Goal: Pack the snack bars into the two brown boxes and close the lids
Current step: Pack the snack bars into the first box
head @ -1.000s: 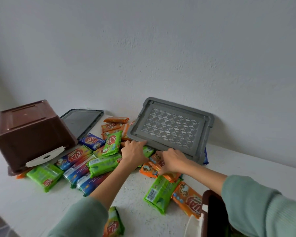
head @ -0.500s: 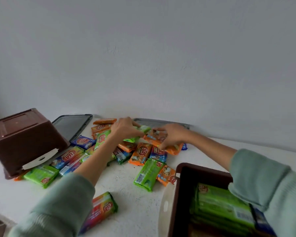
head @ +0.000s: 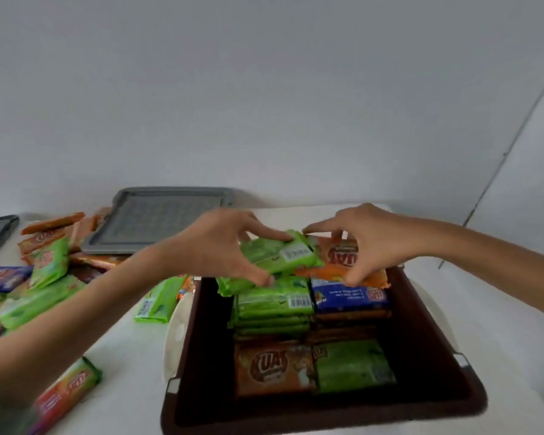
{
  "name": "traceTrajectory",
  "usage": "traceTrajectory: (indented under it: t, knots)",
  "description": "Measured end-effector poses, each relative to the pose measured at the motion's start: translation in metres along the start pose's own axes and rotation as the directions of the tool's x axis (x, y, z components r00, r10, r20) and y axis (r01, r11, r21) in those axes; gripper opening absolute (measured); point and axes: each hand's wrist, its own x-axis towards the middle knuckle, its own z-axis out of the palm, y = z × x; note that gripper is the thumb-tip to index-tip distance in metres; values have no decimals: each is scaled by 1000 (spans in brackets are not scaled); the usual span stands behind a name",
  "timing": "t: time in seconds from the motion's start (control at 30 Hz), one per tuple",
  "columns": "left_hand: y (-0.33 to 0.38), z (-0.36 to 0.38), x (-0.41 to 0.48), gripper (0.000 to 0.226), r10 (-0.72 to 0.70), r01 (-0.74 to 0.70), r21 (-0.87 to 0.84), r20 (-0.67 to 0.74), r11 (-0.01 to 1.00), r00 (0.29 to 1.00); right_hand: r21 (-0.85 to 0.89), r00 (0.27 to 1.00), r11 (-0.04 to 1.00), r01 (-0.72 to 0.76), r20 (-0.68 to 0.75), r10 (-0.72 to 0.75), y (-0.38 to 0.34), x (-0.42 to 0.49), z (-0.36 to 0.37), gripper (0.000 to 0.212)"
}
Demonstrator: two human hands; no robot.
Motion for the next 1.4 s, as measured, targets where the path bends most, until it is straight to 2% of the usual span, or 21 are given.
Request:
traceTrajectory:
  t: [0.13, 0.23, 0.33, 0.5, 0.6, 0.7, 0.77, 0.87, 0.93, 1.0, 1.07, 1.13, 1.17, 1.4]
  knots:
    - [13, 43, -5, 60, 158, -161, 7, 140, 987, 978, -40, 991, 998, 47, 124, -42, 8, -31, 34, 87]
    - [13, 66, -13, 61, 195, -201, 1, 230, 980, 953, -14, 980, 997, 81, 183, -77, 8, -43, 57, 83]
    - [10, 86, -18, 66, 174, -211, 96, 300, 973, 938, -74, 976, 991, 108, 197, -92, 5, -43, 81, 77]
    - [13, 111, -16, 73, 54, -227, 384, 413, 895, 909, -275, 982, 956, 100, 183, -50, -1, -38, 108, 75]
    - [18, 113, -16, 73, 39, -244, 444, 422, 862, 906, -307, 975, 945, 110, 217, -43, -3, -41, 114, 73]
    - [13, 114, -19, 75, 138, -331, 480, 393, 812, 909, -301, 972, 946, 116, 229, -46, -2, -40, 116, 71]
    - [10, 116, -21, 76, 150, -328, 506, 361, 798, 920, -306, 973, 945, 114, 228, -44, -2, -40, 115, 68]
    - [7, 122, -17, 70, 201, -383, 587, 352, 713, 914, -315, 973, 942, 117, 228, -45, -5, -40, 115, 58]
    - [6, 124, -18, 72, 187, -381, 554, 374, 741, 908, -346, 981, 926, 149, 170, -94, -8, -38, 115, 51]
    - [8, 124, -19, 76, 199, -364, 498, 355, 787, 914, -354, 987, 923, 154, 91, -130, -12, -35, 110, 57]
    - [14, 122, -17, 78, 181, -335, 452, 351, 827, 919, -290, 975, 938, 189, 166, -146, -12, -32, 116, 67]
    - [13, 126, -16, 73, 154, -314, 442, 362, 840, 919, -273, 962, 945, 181, 250, -112, -13, -27, 116, 67]
    - [15, 125, -15, 72, 112, -295, 430, 401, 853, 909, -271, 964, 945, 182, 238, -117, -13, -26, 116, 67]
    - [13, 126, -10, 66, 126, -312, 381, 441, 870, 889, -270, 961, 940, 210, 235, -147, -11, -24, 118, 62]
